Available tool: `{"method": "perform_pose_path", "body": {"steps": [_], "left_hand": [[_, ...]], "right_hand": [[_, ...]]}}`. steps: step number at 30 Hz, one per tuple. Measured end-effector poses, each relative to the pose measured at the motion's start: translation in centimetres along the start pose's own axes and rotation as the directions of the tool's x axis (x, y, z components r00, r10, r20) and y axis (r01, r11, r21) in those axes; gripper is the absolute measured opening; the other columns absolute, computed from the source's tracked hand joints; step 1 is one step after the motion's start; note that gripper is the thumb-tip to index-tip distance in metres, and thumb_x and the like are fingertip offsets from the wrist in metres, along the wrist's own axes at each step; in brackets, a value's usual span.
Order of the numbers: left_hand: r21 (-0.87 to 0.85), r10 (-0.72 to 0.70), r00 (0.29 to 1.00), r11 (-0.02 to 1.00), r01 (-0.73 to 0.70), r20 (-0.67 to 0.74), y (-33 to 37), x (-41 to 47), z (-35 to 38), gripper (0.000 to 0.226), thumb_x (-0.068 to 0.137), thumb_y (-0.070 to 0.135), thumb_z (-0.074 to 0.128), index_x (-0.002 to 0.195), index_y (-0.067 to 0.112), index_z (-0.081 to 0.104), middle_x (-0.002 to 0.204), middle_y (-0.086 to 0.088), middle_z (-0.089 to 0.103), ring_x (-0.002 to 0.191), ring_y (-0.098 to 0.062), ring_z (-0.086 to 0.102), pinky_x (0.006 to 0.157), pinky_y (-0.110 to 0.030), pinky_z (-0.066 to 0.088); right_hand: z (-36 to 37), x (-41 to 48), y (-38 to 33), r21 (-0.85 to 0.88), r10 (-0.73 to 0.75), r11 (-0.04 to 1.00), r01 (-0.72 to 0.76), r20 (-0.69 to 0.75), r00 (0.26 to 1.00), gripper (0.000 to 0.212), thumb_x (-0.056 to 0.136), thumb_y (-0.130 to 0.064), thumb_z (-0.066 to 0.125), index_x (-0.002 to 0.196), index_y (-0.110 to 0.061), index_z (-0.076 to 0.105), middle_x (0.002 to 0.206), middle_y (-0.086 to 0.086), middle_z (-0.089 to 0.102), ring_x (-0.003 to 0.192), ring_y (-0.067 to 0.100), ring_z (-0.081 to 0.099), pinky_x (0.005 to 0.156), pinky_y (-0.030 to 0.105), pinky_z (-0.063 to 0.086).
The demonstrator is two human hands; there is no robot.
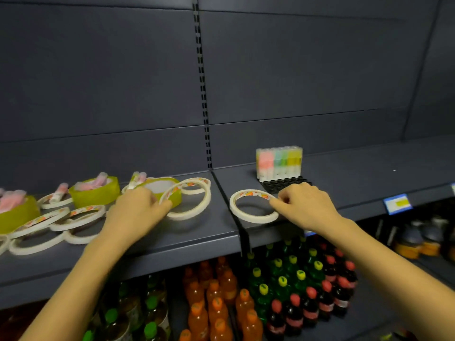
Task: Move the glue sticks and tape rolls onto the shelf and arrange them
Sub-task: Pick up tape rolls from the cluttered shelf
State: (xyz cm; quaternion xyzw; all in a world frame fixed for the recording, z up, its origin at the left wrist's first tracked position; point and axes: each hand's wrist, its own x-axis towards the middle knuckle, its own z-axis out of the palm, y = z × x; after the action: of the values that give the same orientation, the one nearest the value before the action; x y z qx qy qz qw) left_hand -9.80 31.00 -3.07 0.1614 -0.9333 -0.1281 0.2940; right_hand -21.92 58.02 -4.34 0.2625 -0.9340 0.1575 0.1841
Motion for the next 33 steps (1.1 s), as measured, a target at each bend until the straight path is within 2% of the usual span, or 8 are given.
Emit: {"method": "perform_pose_path", "body": {"steps": [1, 3, 5, 9, 15, 26, 31, 33], "left_hand": [[-0.022, 0.031, 1.0, 0.999, -0.031, 0.006, 1.4, 0.2, 0.3, 0.05, 0.085, 0.031, 0.06, 0.043, 0.012, 0.04, 0.072, -0.023, 0.065, 0.09, -0.034, 0.061, 0.063, -0.034, 0.039], [-0.047, 0.087, 0.996, 0.995, -0.085, 0.034, 4.3, 0.5, 1.2, 0.047, 0.084, 0.028, 0.06, 0.044, 0.014, 0.04, 0.049, -0.009, 0.048, 0.064, -0.03, 0.053, 0.058, -0.032, 0.037], [-0.077, 0.112, 0.992, 0.991, -0.107, 0.063, 7.3, 0.7, 2.5, 0.044, 0.082, 0.029, 0.059, 0.045, 0.014, 0.04, 0.045, -0.003, 0.036, 0.05, -0.024, 0.039, 0.051, -0.031, 0.032], [-0.116, 0.165, 0.98, 0.982, -0.152, 0.107, 13.7, 0.9, 5.5, 0.048, 0.081, 0.031, 0.059, 0.043, 0.017, 0.032, 0.046, -0.003, 0.031, 0.05, -0.025, 0.034, 0.052, -0.029, 0.03], [-0.149, 0.211, 0.969, 0.97, -0.19, 0.133, 24.1, 0.3, 10.2, 0.055, 0.082, 0.034, 0.058, 0.041, 0.014, 0.028, 0.041, 0.002, 0.028, 0.048, -0.024, 0.033, 0.05, -0.026, 0.026], [-0.175, 0.258, 0.952, 0.957, -0.229, 0.166, 38.7, -0.6, 17.2, 0.048, 0.083, 0.037, 0.054, 0.046, 0.015, 0.032, 0.047, 0.001, 0.036, 0.051, -0.02, 0.039, 0.049, -0.025, 0.027], [-0.14, 0.269, 0.943, 0.959, -0.245, 0.196, 42.9, 1.3, 20.1, 0.037, 0.084, 0.039, 0.052, 0.056, 0.014, 0.053, 0.051, 0.002, 0.046, 0.053, -0.017, 0.043, 0.049, -0.024, 0.027], [-0.132, 0.275, 0.943, 0.958, -0.253, 0.188, 44.2, 2.4, 21.4, 0.036, 0.084, 0.039, 0.051, 0.057, 0.014, 0.054, 0.051, 0.002, 0.045, 0.052, -0.016, 0.043, 0.048, -0.024, 0.027]], "right_hand": [[-0.5, -0.3, 1.0, -0.001, 0.018, 1.0, -0.018, -0.011, 1.0, 0.051, 0.088, -0.048, 0.048, 0.047, -0.019, 0.038, 0.051, -0.003, 0.041, 0.053, 0.018, 0.041, 0.048, 0.027, 0.027], [-1.7, -0.9, 3.3, -0.011, 0.045, 0.999, -0.045, -0.025, 0.999, 0.052, 0.089, -0.047, 0.048, 0.047, -0.019, 0.036, 0.05, -0.003, 0.039, 0.05, 0.015, 0.037, 0.047, 0.025, 0.025], [-2.9, -1.6, 5.8, -0.044, 0.076, 0.996, -0.078, -0.043, 0.996, 0.05, 0.088, -0.048, 0.048, 0.048, -0.019, 0.04, 0.051, -0.003, 0.041, 0.054, 0.019, 0.041, 0.048, 0.025, 0.025], [-5.4, -3.6, 12.1, -0.079, 0.173, 0.981, -0.179, -0.078, 0.982, 0.045, 0.087, -0.049, 0.048, 0.055, -0.017, 0.052, 0.052, -0.004, 0.045, 0.06, 0.022, 0.046, 0.048, 0.024, 0.026], [-9.4, -7.3, 22.0, -0.073, 0.301, 0.948, -0.31, -0.116, 0.947, 0.055, 0.088, -0.052, 0.049, 0.047, -0.017, 0.04, 0.048, -0.003, 0.04, 0.052, 0.017, 0.042, 0.045, 0.024, 0.026], [-14.3, -9.9, 35.5, -0.088, 0.392, 0.908, -0.409, -0.164, 0.905, 0.054, 0.088, -0.053, 0.049, 0.048, -0.016, 0.042, 0.048, -0.001, 0.043, 0.049, 0.015, 0.043, 0.045, 0.024, 0.027], [-14.4, -9.1, 40.1, -0.065, 0.414, 0.902, -0.427, -0.153, 0.897, 0.053, 0.088, -0.053, 0.049, 0.049, -0.017, 0.046, 0.048, -0.001, 0.046, 0.051, 0.015, 0.046, 0.046, 0.024, 0.03], [-14.3, -8.1, 41.7, -0.069, 0.422, 0.898, -0.434, -0.143, 0.896, 0.052, 0.088, -0.054, 0.049, 0.052, -0.016, 0.05, 0.05, -0.001, 0.049, 0.053, 0.016, 0.049, 0.047, 0.025, 0.033]]}}
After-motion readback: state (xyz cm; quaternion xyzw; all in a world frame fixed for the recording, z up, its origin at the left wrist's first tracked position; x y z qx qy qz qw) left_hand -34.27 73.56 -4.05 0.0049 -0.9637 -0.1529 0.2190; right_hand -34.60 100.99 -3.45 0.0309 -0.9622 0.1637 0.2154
